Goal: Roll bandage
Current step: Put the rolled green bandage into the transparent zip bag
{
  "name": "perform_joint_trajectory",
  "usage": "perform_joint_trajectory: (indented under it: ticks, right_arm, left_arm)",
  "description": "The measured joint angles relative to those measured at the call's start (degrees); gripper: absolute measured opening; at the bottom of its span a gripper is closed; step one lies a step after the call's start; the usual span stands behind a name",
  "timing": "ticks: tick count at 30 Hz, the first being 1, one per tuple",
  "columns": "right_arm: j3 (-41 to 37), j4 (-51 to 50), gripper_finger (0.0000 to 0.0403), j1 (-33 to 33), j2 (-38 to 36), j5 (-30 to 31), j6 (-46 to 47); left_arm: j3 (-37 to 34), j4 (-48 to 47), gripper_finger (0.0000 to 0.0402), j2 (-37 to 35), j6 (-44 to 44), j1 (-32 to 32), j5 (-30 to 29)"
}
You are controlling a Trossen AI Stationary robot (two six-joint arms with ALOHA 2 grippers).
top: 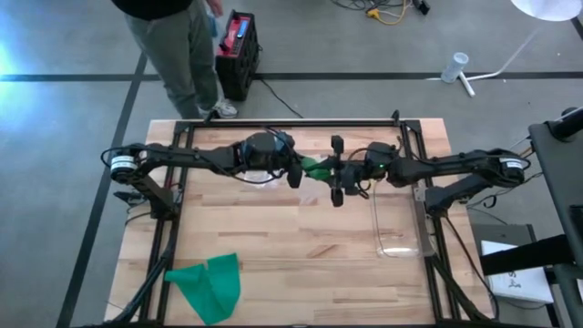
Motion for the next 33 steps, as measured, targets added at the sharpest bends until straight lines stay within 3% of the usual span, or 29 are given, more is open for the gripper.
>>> perform_joint_trajectory:
  ticks: [9, 18, 24, 27, 33]
  right_arm:
    - [0.1, -6.0, 0.0043, -0.1, 0.9, -1.1, 5.1]
    - [0.1, -13.3, 0.0044, 0.1, -4.8, -2.6, 10.7]
    - [0.1, -12.4, 0.0044, 0.2, -9.8, -2.5, 10.6]
    - [0.1, -9.0, 0.0044, 0.2, -10.6, -1.3, 11.5]
    - [0.1, -3.2, 0.0044, 0.2, -8.7, 8.7, 13.0]
  left_arm:
    - [-0.1, -0.5, 0.0000, -0.7, 1.0, 1.8, 0.9]
    - [0.0, 5.0, 0.0000, -1.0, 2.6, 2.5, 0.8]
    - [0.0, 5.1, 0.0000, -1.0, 3.6, 2.6, -4.5]
    - [0.0, 6.8, 0.0000, -0.3, 3.6, 2.4, -7.0]
    - [0.0, 12.0, 0.0000, 2.3, 4.0, 1.5, -9.8]
